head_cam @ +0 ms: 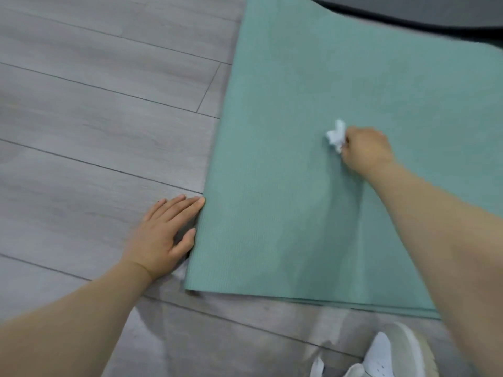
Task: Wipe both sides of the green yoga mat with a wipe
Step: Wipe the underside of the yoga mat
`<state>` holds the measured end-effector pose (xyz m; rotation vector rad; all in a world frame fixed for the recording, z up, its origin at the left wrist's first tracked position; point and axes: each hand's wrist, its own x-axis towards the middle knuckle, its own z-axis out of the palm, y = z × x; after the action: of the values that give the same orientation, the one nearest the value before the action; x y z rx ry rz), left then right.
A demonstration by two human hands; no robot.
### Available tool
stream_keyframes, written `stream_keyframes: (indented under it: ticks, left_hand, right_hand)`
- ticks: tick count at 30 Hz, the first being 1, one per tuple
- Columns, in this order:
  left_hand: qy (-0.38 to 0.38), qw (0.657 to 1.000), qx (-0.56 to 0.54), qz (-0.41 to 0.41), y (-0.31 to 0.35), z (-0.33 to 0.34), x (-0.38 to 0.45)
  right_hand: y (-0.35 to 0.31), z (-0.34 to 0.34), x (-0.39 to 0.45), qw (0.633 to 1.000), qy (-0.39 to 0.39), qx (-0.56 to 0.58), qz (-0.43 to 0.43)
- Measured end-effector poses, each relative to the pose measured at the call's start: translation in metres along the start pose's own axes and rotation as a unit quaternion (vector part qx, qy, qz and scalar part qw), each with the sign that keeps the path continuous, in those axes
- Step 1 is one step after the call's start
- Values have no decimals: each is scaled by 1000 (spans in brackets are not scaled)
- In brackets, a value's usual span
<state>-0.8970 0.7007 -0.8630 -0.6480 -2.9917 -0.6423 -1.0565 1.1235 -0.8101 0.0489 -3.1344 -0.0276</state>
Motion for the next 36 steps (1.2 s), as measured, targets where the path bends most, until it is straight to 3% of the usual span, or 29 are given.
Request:
stream_keyframes:
  ticks: [1, 3, 5, 7, 10, 12, 13, 14, 15, 17, 18, 20, 21, 23, 25, 29, 31, 33, 36]
  left_hand:
    - [2, 1000, 2, -1, 1, 0, 0]
    - [5, 1000, 0, 1, 1, -2, 1]
    - [3, 1000, -4, 2, 2, -2, 1]
    - [9, 1000, 0, -1, 3, -2, 1]
    - [13, 1000, -2, 6, 2, -1, 1]
    - [15, 1000, 3, 7, 2, 0, 2]
    - [17, 1000, 3, 7, 2, 0, 2]
    - [16, 1000, 0, 5, 2, 0, 1]
    - [15, 1000, -3, 1, 2, 0, 1]
    - [11, 1000, -3, 1, 2, -1, 1]
    - [10, 1000, -1, 2, 2, -1, 1]
    - [8, 1000, 2, 1, 2, -1, 1]
    - [9, 1000, 1, 2, 1, -1, 2]
    - [7, 1000, 0, 1, 1, -1, 1]
    - [10, 1000, -1, -3, 2, 0, 1]
    - [10, 1000, -2, 3, 0, 1, 2]
    - [10, 1000, 0, 0, 0, 1, 1]
    - [9, 1000, 2, -1, -1, 2, 0]
    - [4, 1000, 2, 2, -1, 1, 1]
  right_hand:
    - [-1, 0, 9, 997, -20, 15, 79]
    - [-17, 3, 2, 993, -23, 94, 62]
    - [-32, 1, -46, 990, -53, 121, -44]
    - [-35, -10, -117, 966, -135, 127, -182]
    - [-32, -36, -209, 867, -280, 94, -402]
    - [-29, -34, -203, 813, -263, 58, -515]
    - [-30, -31, -177, 809, -229, 37, -541]
    - [-32, -24, -144, 829, -176, 22, -530]
    - [-30, -17, -105, 873, -117, 11, -474]
    - [-20, -8, -32, 967, -33, -31, -252]
    - [-12, -5, -6, 991, -20, -49, -121]
    - [-9, -3, 19, 997, -30, -19, 69]
    - [-16, 0, 22, 995, -30, 18, 92]
    - [-35, -2, -2, 996, -51, 65, 26]
    - [-44, -7, -60, 983, -107, 105, -103]
    - [-35, -39, -197, 866, -335, 140, -343]
    - [-18, -33, -188, 863, -302, 106, -391]
    - [-7, -21, -132, 918, -184, 58, -348]
    - [14, -11, -35, 993, -53, -16, -105]
